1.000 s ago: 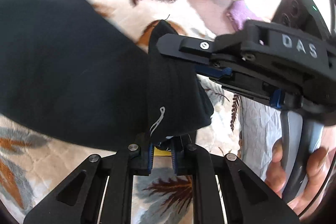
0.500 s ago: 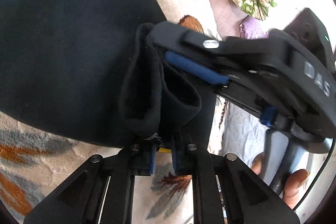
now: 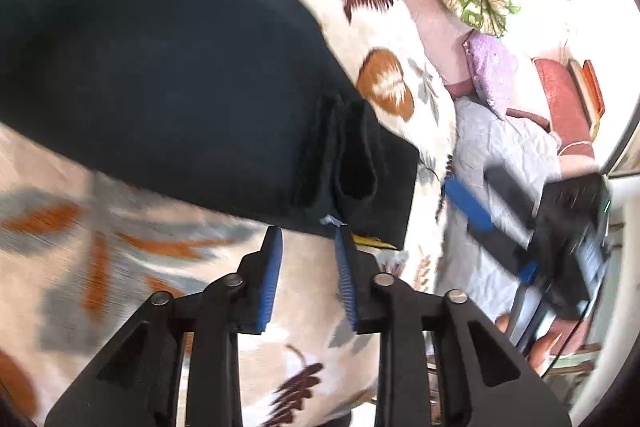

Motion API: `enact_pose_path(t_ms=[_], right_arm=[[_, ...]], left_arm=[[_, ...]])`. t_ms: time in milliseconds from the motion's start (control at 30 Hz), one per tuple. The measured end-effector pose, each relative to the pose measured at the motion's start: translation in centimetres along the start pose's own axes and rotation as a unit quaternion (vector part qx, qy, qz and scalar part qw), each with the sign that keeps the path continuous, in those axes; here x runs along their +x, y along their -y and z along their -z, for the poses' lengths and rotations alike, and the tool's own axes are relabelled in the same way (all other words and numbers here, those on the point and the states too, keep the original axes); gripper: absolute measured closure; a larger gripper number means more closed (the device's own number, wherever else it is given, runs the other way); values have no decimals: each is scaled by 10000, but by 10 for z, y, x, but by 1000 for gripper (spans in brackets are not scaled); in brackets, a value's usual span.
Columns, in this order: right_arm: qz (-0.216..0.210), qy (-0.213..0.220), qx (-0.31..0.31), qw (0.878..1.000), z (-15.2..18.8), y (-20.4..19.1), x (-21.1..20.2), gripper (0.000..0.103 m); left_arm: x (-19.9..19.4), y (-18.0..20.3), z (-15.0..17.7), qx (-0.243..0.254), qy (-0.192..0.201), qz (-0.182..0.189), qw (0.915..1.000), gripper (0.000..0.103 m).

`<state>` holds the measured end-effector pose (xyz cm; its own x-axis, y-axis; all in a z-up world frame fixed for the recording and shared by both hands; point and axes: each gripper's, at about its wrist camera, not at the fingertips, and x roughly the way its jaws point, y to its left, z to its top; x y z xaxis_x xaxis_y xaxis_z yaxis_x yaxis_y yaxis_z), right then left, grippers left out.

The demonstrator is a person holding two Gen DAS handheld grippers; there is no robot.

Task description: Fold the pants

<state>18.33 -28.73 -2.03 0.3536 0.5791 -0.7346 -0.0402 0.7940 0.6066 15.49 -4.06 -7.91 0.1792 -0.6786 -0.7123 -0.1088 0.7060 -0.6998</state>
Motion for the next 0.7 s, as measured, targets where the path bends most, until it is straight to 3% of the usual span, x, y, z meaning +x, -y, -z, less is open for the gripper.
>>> enact_pose_path(t_ms=[33,133,267,367,500,700], right_arm=[[-128,133,211,9996,10,9,-9,46],[-516,462,713,9950,36,30,-24,45],[-1007,607,1544,9810,75,57,-10,44],[-1491,816,2294,9584,98,75,12,44],[-2044,1188,3216,9169,117,94,38,44],[-2044,1515,3669,8948,115,98,55,44]], left_arm=[[-6,3,-2,86,54,-52,9999,77],[-14,25,-11,651,43,-434,9969,64],[4,69,-29,1613,-472,-1073,9799,58],[24,86,-45,1947,-887,-1423,9664,58],[51,92,-65,1970,-1229,-1700,9577,58],[72,94,-81,1964,-1402,-1761,9543,58]])
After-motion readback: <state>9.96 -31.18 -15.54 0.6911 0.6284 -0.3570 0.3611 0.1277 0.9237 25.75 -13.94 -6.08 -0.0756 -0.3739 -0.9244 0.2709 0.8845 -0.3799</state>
